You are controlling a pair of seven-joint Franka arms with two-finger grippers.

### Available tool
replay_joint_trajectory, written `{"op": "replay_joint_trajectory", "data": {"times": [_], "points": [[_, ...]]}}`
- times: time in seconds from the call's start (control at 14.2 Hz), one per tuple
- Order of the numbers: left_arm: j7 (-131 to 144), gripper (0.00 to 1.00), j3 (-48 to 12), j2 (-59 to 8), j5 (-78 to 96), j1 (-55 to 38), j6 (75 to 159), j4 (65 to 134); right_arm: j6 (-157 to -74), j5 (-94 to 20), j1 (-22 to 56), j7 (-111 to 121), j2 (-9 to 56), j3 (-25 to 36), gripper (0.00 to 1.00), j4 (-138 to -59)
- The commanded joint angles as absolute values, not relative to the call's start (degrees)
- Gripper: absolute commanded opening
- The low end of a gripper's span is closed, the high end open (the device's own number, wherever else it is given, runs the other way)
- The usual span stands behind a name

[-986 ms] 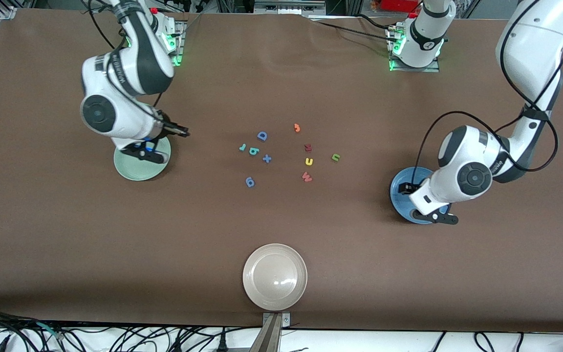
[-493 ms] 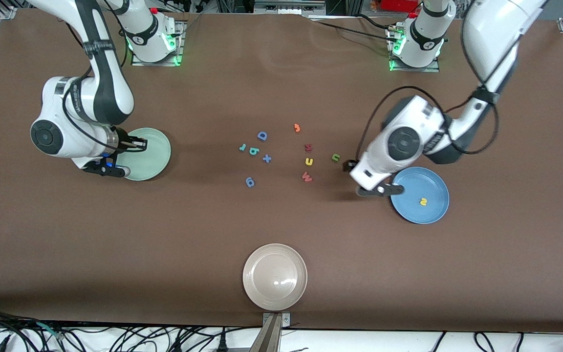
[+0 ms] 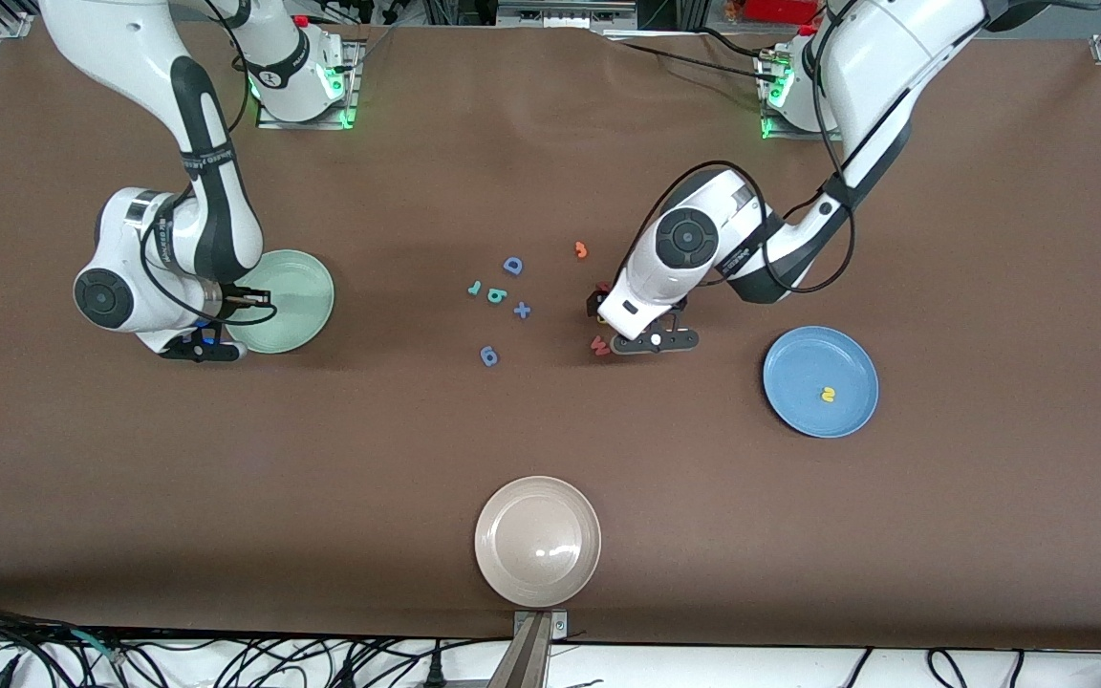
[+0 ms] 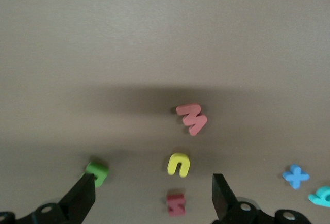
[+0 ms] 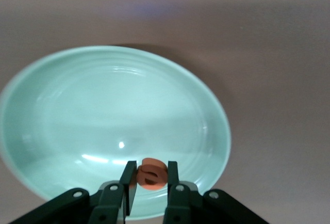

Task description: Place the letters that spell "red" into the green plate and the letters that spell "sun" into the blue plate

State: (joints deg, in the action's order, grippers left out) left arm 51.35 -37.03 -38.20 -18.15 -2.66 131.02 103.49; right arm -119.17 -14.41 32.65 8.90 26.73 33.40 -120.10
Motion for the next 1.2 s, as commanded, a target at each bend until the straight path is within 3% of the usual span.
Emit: {"op": "replay_joint_trajectory", "data": {"times": [0.0, 0.35, 0.42, 0.56, 0.63, 0.92, 1.13], "points": [[53.6, 0.98, -35.2, -41.0, -24.2, -5.7, 132.4, 102.8, -120.2, -15.0, 32.2, 11.1, 27.4, 33.4, 0.02, -120.9], [54.1, 0.93, -34.2, -42.6, -24.9, -8.5, 134.5, 102.8, -119.9, -15.3, 32.2, 11.1, 28.8, 33.0, 0.05, -121.6], [54.4, 0.93, -34.0, -42.8, -25.0, -8.9, 135.1, 102.8, -119.9, -15.3, 32.2, 11.1, 28.8, 33.0, 0.14, -121.6], [54.4, 0.92, -32.3, -43.6, -25.0, -11.2, 135.3, 102.7, -119.8, -15.3, 32.2, 11.0, 28.8, 33.0, 0.85, -121.5], [54.5, 0.92, -30.7, -43.6, -24.9, -13.0, 135.3, 102.8, -119.6, -15.3, 32.3, 11.0, 28.7, 33.0, 0.98, -121.3], [54.8, 0.77, -29.9, -43.6, -25.0, -13.4, 136.3, 102.7, -112.2, -15.9, 32.6, 9.2, 26.8, 33.0, 0.98, -116.6], [54.8, 0.43, -29.9, -43.3, -25.0, -13.4, 136.3, 102.7, -107.6, -18.7, 33.3, 5.2, 24.6, 32.9, 0.98, -114.3]]}}
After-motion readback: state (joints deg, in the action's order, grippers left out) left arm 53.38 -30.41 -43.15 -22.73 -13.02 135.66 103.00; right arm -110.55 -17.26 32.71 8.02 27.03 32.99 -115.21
